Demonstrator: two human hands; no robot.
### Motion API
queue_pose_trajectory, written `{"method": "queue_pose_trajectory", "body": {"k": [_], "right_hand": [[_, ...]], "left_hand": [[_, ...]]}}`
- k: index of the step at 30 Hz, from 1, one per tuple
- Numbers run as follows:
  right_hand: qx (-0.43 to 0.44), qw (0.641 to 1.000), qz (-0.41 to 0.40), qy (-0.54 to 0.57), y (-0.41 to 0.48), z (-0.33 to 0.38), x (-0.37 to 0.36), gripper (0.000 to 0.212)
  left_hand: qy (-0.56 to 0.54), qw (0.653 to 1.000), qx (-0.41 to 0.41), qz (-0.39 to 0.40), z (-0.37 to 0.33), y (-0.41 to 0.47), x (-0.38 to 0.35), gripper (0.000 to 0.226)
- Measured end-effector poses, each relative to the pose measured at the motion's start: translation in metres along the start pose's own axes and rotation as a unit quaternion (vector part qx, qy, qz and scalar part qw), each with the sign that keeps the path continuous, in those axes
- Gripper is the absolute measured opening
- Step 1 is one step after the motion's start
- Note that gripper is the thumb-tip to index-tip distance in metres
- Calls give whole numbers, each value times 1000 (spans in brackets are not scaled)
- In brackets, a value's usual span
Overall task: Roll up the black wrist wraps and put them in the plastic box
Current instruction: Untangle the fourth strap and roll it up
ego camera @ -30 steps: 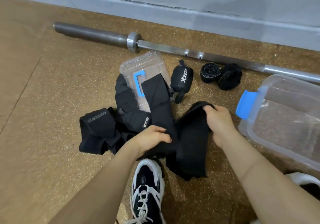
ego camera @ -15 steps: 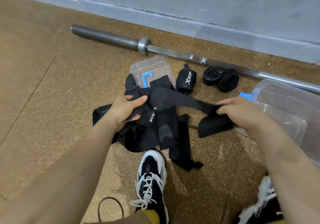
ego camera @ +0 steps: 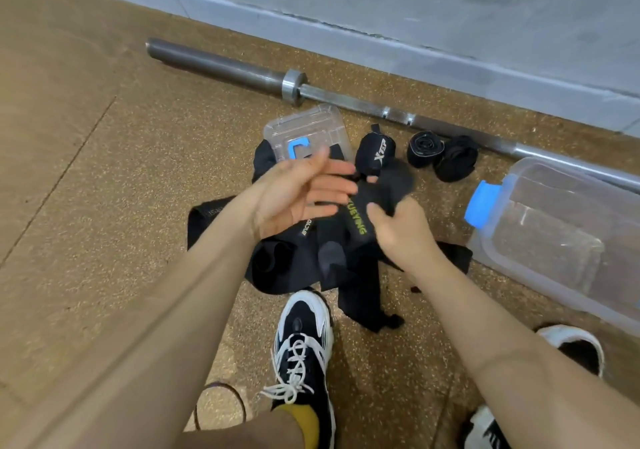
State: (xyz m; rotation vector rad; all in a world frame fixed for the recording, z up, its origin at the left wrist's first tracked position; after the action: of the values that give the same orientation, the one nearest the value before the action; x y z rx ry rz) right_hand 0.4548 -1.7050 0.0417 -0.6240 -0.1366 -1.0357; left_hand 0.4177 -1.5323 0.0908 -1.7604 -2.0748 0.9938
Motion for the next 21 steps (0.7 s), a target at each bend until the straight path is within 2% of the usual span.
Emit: {"method": "queue_pose_trajectory", "body": {"k": [1, 2, 3, 4, 6, 8, 10, 12, 14, 16, 17, 19, 20, 21], "right_hand": [[-118, 987, -22, 109, 5, -15, -2, 25], [-205, 962, -22, 178, 7, -29, -2, 20], [-251, 946, -4, 203, 10, -44, -1, 22], [-278, 936, 19, 214, 11, -55, 0, 24], [-311, 919, 48, 237, 10, -72, 4, 29], [-330, 913, 50, 234, 10, -89, 7, 33], [-320, 927, 41, 194, 9, -100, 11, 39], [-304, 940, 19, 155, 10, -111, 13, 47], [-271, 956, -18, 113, 11, -106, 17, 36], [-220, 970, -64, 81, 15, -95, 20, 20], [-191, 974, -88, 82, 16, -84, 22, 17], [-131, 978, -136, 87, 19, -63, 29, 27], [-111, 978, -152, 91, 21, -55, 34, 27], [-101, 978, -158, 95, 22, -47, 37, 26]], "left_hand": [[1, 998, -20, -63, 7, 5, 8, 34], [56, 987, -40, -147, 17, 12, 21, 22], [171, 959, -44, -220, 31, 18, 34, 14], [311, 917, -20, -247, 48, 23, 44, 25], [507, 837, 66, -196, 93, 33, 54, 64], [573, 795, 124, -155, 126, 38, 57, 90], [596, 774, 125, -174, 144, 40, 60, 94], [642, 729, 123, -203, 144, 42, 62, 97], [697, 679, 119, -196, 135, 50, 62, 101], [734, 648, 122, -163, 127, 60, 59, 99], [744, 638, 129, -148, 123, 65, 58, 97], [750, 633, 142, -132, 113, 70, 54, 93], [752, 634, 135, -124, 109, 71, 49, 90], [743, 649, 117, -118, 108, 73, 42, 87]]}}
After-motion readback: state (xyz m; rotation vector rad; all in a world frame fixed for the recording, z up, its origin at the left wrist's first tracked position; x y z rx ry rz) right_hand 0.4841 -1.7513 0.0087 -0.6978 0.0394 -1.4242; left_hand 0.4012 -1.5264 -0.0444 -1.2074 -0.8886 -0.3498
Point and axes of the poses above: each hand's wrist, its own y-axis towards the middle knuckle, its own x-axis out of the back of the hand, z = x × y, the point moved 2 cm from there along y, towards the middle knuckle, and after that the axes turned 7 degrees about -y, right-handed, at the moved point
